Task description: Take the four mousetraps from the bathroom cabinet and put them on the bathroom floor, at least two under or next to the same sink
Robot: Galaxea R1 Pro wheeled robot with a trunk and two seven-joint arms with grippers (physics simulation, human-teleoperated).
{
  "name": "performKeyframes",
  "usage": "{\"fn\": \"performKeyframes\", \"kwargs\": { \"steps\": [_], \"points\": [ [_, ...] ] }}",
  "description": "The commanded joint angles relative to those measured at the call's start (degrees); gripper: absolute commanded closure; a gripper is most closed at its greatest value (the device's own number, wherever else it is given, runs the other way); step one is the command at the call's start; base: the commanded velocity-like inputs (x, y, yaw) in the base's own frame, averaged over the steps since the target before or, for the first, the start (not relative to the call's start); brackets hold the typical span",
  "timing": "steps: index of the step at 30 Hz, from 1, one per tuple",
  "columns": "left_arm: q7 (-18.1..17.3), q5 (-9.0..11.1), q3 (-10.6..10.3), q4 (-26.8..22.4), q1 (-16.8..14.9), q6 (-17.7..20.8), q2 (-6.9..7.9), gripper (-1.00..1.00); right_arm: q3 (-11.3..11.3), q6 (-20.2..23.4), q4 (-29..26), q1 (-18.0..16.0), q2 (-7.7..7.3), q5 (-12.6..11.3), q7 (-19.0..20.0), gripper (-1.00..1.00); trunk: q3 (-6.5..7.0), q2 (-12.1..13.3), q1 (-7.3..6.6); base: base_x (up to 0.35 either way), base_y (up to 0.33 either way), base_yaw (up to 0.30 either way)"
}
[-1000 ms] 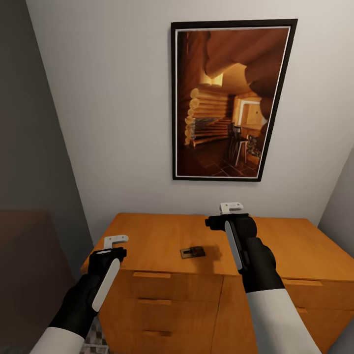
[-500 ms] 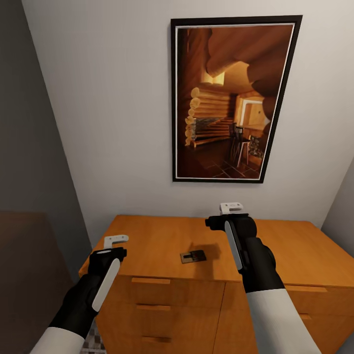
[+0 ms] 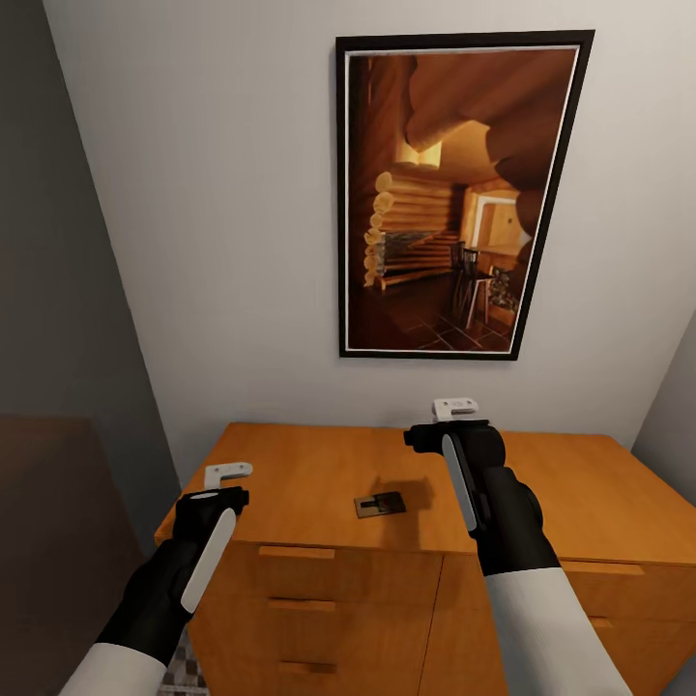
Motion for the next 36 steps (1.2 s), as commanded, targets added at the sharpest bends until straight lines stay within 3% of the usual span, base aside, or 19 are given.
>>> {"fn": "performKeyframes", "kwargs": {
  "steps": [1, 36],
  "points": [
    [0.6, 0.6, -0.1, -0.1, -0.1, 0.1, 0.03, -1.0, 0.1, 0.3, 0.0, -0.1, 0.01, 0.4, 0.1, -1.0, -0.08, 0.0, 0.0, 0.0, 0.0, 0.0],
    [0.7, 0.6, 0.0, -0.6, 0.0, 0.2, 0.06, -1.0, 0.1, 0.3, 0.1, -0.1, 0.02, 0.4, 0.0, -1.0, -0.08, 0.0, 0.0, -0.024, 0.0, 0.0]
  ]
}}
